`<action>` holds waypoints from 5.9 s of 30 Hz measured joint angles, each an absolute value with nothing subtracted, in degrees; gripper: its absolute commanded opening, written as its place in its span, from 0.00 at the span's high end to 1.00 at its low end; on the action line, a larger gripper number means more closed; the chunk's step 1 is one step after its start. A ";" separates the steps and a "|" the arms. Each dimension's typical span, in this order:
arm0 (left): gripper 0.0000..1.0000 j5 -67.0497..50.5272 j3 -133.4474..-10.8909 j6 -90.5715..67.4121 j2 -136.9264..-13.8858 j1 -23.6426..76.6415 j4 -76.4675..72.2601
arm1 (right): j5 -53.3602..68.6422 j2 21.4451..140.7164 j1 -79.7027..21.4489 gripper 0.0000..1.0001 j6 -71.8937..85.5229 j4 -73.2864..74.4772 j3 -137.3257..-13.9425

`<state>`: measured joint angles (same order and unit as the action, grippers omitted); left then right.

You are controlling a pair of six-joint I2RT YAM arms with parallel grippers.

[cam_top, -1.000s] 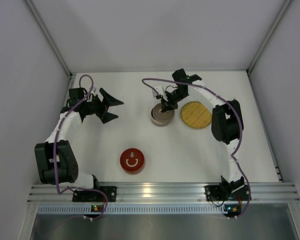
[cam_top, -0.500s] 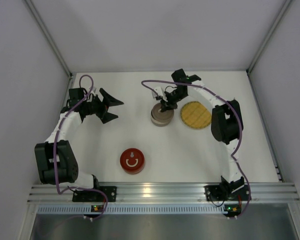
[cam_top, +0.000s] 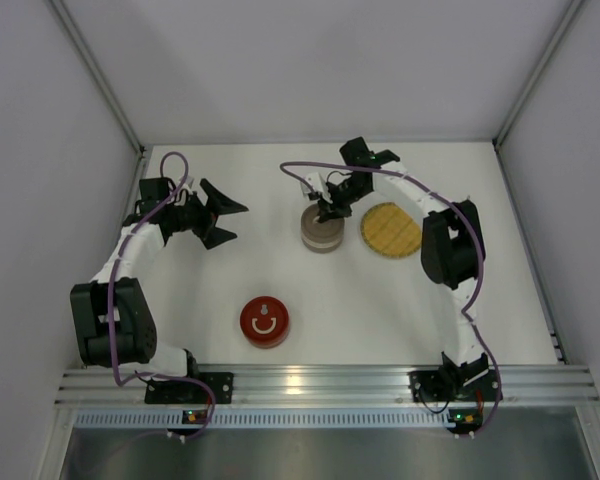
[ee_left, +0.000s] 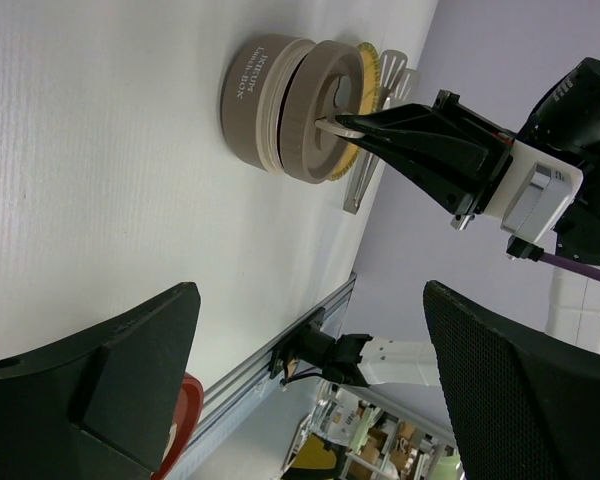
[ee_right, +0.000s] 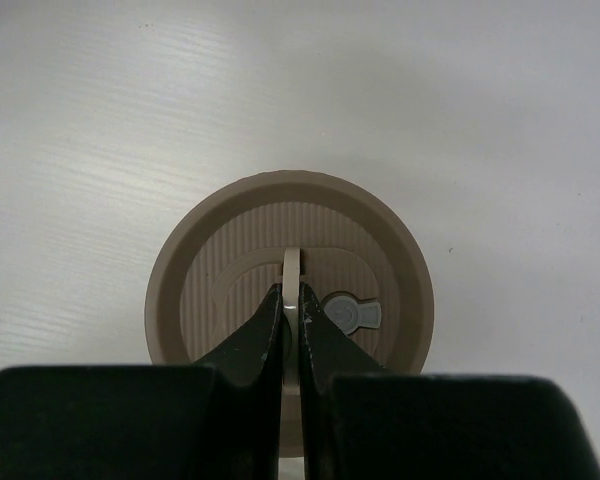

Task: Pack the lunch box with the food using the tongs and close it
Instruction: Move the packing box to the center of the board.

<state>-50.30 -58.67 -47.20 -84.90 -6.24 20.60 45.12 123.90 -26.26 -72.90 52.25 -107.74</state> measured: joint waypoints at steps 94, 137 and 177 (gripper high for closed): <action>0.02 -50.35 -57.41 -46.54 -84.93 -6.87 20.58 | 43.07 124.73 -26.61 1.00 -68.34 52.27 -107.68; 0.02 -47.68 -58.94 -42.85 -84.90 -9.47 23.92 | -0.49 92.20 -43.27 1.00 14.37 7.68 -56.75; 0.02 -46.33 -59.96 -37.17 -80.71 -10.52 28.77 | 19.14 75.68 -48.27 0.54 1.80 12.64 -42.65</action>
